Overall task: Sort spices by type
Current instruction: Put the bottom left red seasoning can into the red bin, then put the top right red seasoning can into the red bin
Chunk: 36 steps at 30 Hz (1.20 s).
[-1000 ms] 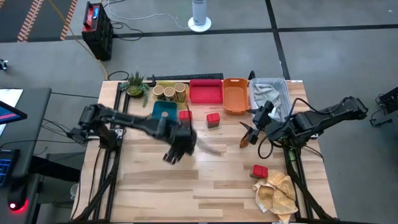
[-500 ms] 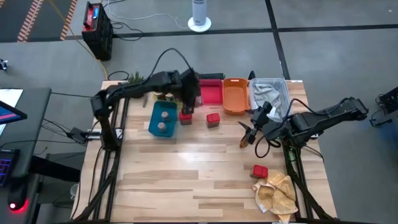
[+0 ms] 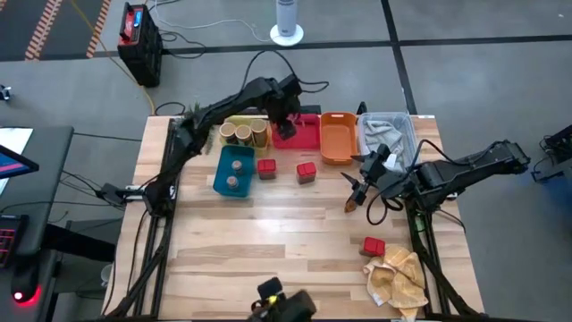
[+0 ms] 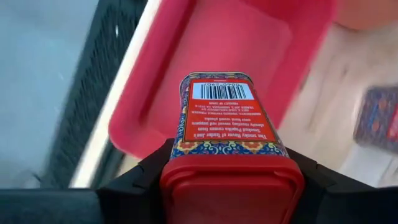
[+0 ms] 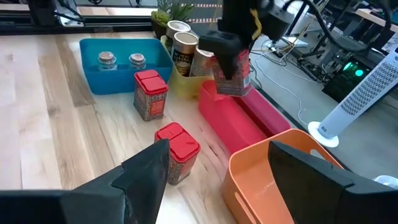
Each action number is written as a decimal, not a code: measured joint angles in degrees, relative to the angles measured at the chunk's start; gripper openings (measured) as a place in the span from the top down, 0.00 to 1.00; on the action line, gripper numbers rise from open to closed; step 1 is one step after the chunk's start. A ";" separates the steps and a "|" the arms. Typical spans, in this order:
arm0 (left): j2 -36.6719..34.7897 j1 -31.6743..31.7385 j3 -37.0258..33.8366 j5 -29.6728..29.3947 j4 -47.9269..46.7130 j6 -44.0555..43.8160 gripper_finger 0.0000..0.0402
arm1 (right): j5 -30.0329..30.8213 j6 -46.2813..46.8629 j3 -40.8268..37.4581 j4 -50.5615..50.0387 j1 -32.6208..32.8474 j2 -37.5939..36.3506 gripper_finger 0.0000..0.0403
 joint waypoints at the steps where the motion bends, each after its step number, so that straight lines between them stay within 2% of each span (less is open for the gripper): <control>1: 1.58 0.32 1.83 0.09 -1.42 -2.36 0.49 | -0.01 -0.10 0.00 -0.01 0.00 0.02 0.25; 6: 3.03 2.14 -0.55 1.63 -4.46 -10.69 0.49 | 0.02 -0.22 0.00 -0.10 -0.02 0.02 0.25; 16: 3.31 0.70 -0.55 1.13 -4.93 -11.23 0.49 | 0.05 -0.45 0.00 0.07 0.07 0.02 0.25; 24: 3.31 -0.97 -0.55 -1.13 -4.07 -13.75 0.37 | 0.02 -0.16 0.00 0.06 0.07 0.02 0.25; 30: 3.01 -2.04 1.67 -4.28 -1.20 -6.60 0.32 | -0.02 -0.12 0.00 -0.26 0.09 0.02 0.25; 36: -3.32 -6.23 -0.81 -4.72 4.98 2.25 0.34 | -0.02 0.01 -1.13 -0.84 0.69 0.00 0.25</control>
